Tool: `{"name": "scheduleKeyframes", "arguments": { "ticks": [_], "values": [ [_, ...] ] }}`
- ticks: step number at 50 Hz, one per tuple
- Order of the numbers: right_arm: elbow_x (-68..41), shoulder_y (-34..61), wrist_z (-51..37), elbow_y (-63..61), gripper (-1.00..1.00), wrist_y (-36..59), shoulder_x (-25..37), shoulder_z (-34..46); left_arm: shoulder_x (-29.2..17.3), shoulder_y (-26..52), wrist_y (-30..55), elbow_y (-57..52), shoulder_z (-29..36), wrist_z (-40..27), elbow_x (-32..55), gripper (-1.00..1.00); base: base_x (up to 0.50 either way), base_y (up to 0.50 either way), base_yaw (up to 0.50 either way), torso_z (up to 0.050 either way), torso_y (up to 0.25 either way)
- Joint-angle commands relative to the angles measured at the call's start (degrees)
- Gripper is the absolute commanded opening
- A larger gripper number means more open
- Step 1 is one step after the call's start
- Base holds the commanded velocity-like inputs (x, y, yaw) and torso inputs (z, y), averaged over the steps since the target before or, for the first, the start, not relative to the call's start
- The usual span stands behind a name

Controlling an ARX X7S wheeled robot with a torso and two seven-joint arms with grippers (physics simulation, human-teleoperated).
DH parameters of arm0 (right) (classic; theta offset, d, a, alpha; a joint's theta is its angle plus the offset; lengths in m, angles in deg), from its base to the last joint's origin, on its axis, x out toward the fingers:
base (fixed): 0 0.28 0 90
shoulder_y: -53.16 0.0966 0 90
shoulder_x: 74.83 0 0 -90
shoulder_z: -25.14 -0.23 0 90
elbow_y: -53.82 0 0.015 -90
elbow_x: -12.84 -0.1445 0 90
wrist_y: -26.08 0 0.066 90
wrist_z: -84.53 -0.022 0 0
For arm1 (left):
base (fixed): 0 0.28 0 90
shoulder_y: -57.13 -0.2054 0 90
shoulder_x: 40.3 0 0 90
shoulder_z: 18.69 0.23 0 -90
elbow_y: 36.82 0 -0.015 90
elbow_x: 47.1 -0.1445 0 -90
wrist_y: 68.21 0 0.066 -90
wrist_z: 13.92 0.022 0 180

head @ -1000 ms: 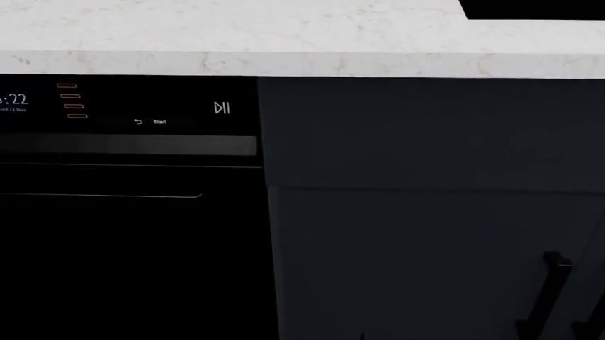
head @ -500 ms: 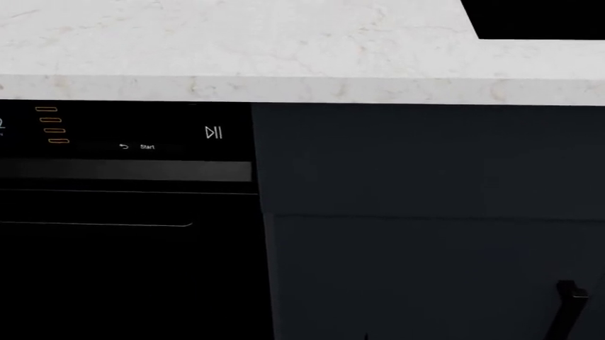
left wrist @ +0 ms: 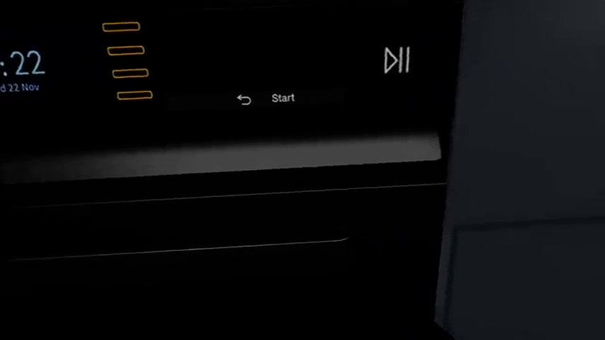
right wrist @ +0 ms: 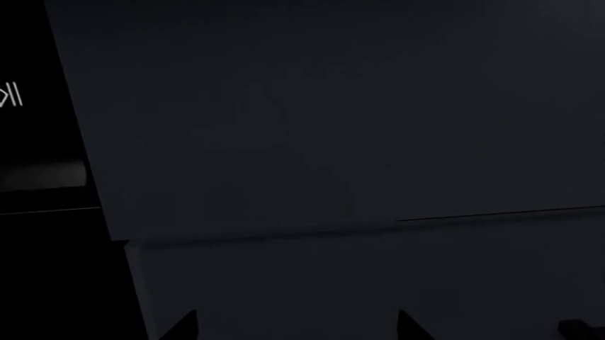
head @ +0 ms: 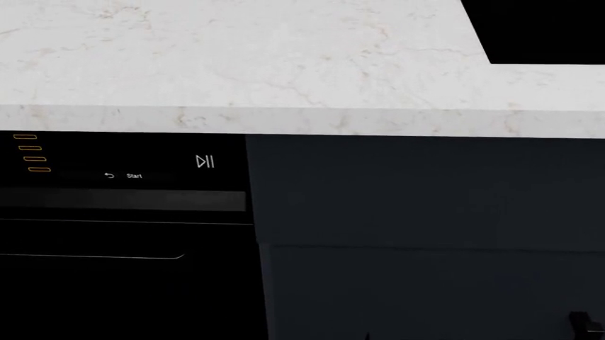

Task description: Open the dishwasher door

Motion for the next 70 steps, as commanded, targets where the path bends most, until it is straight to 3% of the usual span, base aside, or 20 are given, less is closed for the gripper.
{"name": "scheduleKeyframes", "arguments": {
  "ticks": [1, 10, 22, 33, 47, 57, 70],
  "values": [
    [-0.49, -0.58, -0.34, -0.69, 1.0, -0.24, 0.36, 0.15, -5.04, -1.27, 10.73, -6.38, 3.85, -2.23, -10.06, 1.0, 0.0, 0.0, 0.0, 0.0, 0.0],
    [-0.94, -0.45, -0.74, -1.64, 1.0, 0.25, 0.74, 0.19, -11.73, -0.34, 26.93, -13.26, 8.85, -0.92, -23.6, 1.0, 0.0, 0.0, 0.0, 0.0, 0.0],
    [-1.49, -1.23, -1.06, -1.35, 1.0, -0.86, 1.12, -0.12, -16.56, 6.25, 43.85, -14.22, 17.45, 5.27, -40.06, 1.0, 0.0, 0.0, 0.0, 0.0, 0.0],
    [-1.8, -1.38, -1.49, -1.32, 1.0, -0.94, 1.37, -0.08, -18.36, 10.27, 48.94, -11.25, 23.93, 10.23, -47.63, 1.0, 0.0, 0.0, 0.0, 0.0, 0.0],
    [-2.45, -1.99, -1.8, -1.28, 1.0, -1.89, 1.72, -0.29, -18.03, 20.22, 47.49, -0.45, 30.2, 16.12, -51.22, 1.0, 0.0, 0.0, 0.0, 0.0, 0.0],
    [-2.71, -1.65, -2.15, -1.54, 1.0, -1.47, 2.08, -0.21, -15.69, 26.69, 43.33, 9.17, 32.39, 16.33, -50.77, 1.0, 0.0, 0.0, 0.0, 0.0, 0.0],
    [-3.02, -1.4, -2.67, -0.91, 1.0, -1.89, 2.28, -0.45, -10.02, 36.62, 33.33, 30.86, 35.18, 12.45, -48.55, 1.0, 0.0, 0.0, 0.0, 0.0, 0.0]
  ]
}}
